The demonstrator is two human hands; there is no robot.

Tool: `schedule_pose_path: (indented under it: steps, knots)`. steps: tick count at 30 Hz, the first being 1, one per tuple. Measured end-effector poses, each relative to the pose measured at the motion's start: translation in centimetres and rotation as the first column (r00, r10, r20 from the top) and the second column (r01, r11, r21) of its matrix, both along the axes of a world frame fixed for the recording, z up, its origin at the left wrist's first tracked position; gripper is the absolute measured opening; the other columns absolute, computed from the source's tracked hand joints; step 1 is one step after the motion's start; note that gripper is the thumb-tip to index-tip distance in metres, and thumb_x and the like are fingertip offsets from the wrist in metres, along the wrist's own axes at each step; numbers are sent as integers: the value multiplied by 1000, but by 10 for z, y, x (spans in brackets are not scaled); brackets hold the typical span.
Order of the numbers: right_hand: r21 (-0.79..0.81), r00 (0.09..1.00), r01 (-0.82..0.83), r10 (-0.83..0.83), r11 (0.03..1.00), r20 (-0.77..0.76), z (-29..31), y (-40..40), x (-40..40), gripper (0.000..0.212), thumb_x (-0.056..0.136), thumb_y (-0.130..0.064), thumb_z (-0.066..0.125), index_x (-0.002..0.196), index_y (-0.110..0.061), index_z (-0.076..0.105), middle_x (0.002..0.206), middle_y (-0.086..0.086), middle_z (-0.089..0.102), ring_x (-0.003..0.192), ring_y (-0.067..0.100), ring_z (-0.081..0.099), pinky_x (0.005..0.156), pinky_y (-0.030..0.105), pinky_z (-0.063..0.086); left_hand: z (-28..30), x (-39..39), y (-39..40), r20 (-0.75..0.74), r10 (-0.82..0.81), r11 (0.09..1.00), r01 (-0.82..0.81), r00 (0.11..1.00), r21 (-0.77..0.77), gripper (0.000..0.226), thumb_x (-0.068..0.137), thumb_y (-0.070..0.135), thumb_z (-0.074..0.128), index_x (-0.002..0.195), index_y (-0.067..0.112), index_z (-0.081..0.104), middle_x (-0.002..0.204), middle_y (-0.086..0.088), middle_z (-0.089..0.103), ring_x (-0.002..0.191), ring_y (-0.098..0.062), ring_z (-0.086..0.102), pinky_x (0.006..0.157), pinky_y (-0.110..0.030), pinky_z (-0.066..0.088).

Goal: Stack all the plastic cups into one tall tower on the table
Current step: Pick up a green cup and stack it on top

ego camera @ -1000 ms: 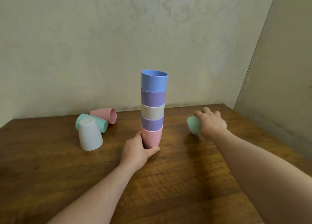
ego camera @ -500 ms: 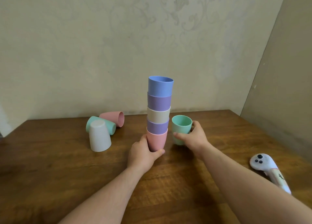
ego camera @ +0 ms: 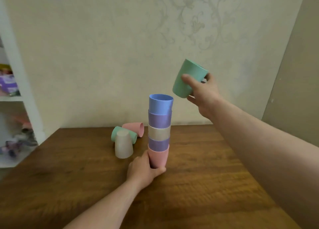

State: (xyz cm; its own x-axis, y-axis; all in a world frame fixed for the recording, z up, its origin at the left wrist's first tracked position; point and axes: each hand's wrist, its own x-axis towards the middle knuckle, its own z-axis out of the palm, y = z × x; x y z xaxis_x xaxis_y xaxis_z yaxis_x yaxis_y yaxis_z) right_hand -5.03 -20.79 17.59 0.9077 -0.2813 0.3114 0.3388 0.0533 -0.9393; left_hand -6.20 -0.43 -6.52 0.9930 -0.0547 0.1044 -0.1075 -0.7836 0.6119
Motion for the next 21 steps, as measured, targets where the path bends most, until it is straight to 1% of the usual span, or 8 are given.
schedule_pose_path:
  steps: [3,5,6,9,12,14,17,21]
  knots:
    - [-78,993,-93,98,993,59,22,39,-14,68,83,-32,93,136,-26,52,123,1,69,109,19,74,88,39,61,3,-10,11,-4,-6,1000,6,1000,-10,85,73,71,82,142,33,51,130,12,69,116,-13,67,101,-40,57]
    - [-170,988,-129,140,977,58,23,60,-21,62,87,-26,91,137,-23,54,122,2,71,100,12,72,75,27,57,2,-15,15,-12,15,1000,-15,1000,-14,82,74,70,83,140,32,52,126,12,69,113,-12,67,101,-38,58]
    - [-208,986,-146,158,967,44,19,67,-22,61,87,-25,91,137,-23,55,122,3,71,99,12,73,74,26,58,0,-17,17,-12,25,1000,-25,1000,-12,79,75,69,83,138,31,54,124,12,69,111,-11,68,100,-37,59]
    - [-278,985,-168,173,946,-7,-1,80,-21,61,85,-24,92,132,-26,54,121,2,72,104,15,75,85,32,62,-5,-22,19,-5,39,999,-39,999,-21,75,78,67,83,137,30,54,123,12,69,110,-11,68,98,-33,58]
    - [-279,987,-157,159,947,-13,-20,83,-19,66,83,-26,93,136,-27,54,120,0,71,106,14,74,88,34,63,-8,-22,20,28,47,998,-46,999,-35,79,77,67,83,139,29,52,126,11,69,111,-12,67,96,-31,58]
    - [-258,987,-161,163,953,-13,-31,85,-19,71,83,-27,93,140,-27,52,122,2,71,108,18,75,92,39,65,-10,-21,21,37,46,998,-44,998,-36,80,77,68,83,140,29,52,127,10,69,112,-13,67,96,-32,57]
    - [-168,987,-163,163,972,-12,-48,88,-16,73,77,-33,95,137,-29,53,121,4,73,109,22,77,98,47,65,-11,-20,21,51,41,998,-39,998,-40,80,77,69,82,140,29,52,126,10,70,111,-13,67,97,-33,57]
    - [-134,984,-176,179,975,11,-65,91,-19,74,65,-43,94,127,-36,55,121,1,76,107,20,79,95,45,66,-13,-20,22,59,36,998,-32,998,-58,81,77,71,81,141,31,52,129,12,69,115,-14,66,100,-36,57]
